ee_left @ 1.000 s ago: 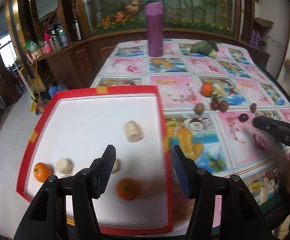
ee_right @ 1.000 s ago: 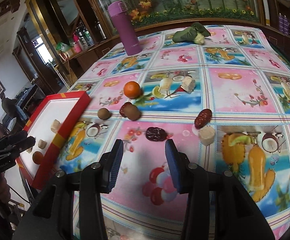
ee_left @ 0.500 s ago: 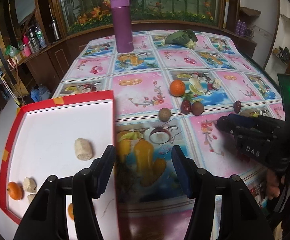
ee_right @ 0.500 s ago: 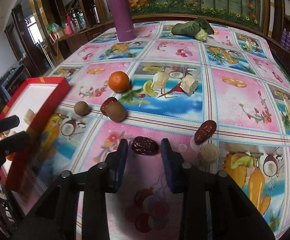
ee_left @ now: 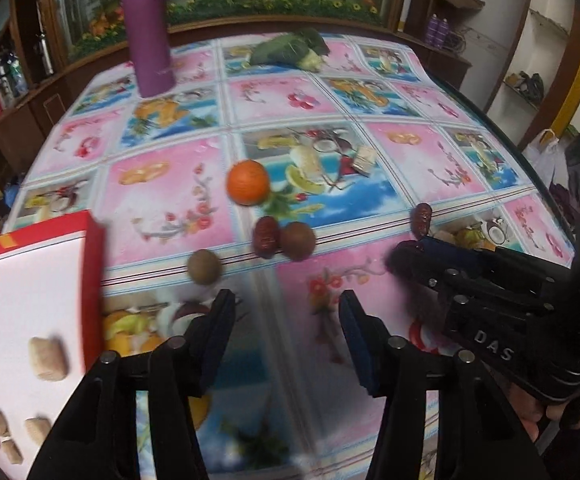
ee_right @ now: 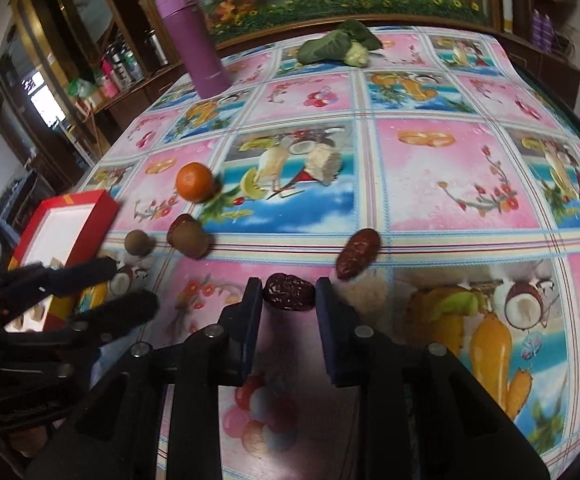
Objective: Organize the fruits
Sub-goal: 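Grasp a brown round nut with the left tool while the right tool grasps a red date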
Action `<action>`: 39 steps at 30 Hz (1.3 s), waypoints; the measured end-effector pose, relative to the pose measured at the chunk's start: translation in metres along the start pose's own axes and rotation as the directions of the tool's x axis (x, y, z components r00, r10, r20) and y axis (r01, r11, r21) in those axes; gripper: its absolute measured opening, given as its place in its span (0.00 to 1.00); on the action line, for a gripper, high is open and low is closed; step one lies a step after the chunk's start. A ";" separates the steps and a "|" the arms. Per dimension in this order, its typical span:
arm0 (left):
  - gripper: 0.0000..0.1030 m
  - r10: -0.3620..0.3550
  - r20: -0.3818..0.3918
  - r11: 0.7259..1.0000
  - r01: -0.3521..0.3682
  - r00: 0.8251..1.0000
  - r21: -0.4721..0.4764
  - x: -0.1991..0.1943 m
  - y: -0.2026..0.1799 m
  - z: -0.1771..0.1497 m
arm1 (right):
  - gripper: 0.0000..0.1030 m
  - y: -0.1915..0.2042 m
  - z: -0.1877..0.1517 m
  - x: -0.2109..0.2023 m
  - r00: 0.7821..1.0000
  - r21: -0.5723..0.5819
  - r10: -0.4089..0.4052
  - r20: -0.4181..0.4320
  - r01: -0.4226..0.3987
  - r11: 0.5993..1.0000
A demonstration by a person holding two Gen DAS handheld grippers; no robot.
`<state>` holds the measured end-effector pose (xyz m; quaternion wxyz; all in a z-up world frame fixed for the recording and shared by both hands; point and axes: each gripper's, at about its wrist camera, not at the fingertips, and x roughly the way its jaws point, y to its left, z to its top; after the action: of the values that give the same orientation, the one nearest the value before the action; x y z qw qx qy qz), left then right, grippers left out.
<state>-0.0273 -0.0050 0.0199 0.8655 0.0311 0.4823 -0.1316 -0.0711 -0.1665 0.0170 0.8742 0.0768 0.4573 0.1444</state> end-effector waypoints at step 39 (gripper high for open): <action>0.21 0.067 0.187 0.991 -0.044 0.980 -0.126 -0.072 0.039 -0.029 | 0.28 0.002 0.002 -0.024 0.987 -0.002 0.004 0.161 -0.004 1.000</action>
<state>-0.0773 0.0519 0.0625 0.9114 -0.0207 0.4032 -0.0801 -0.0829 -0.1724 0.0378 0.9080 0.0883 0.3849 0.1399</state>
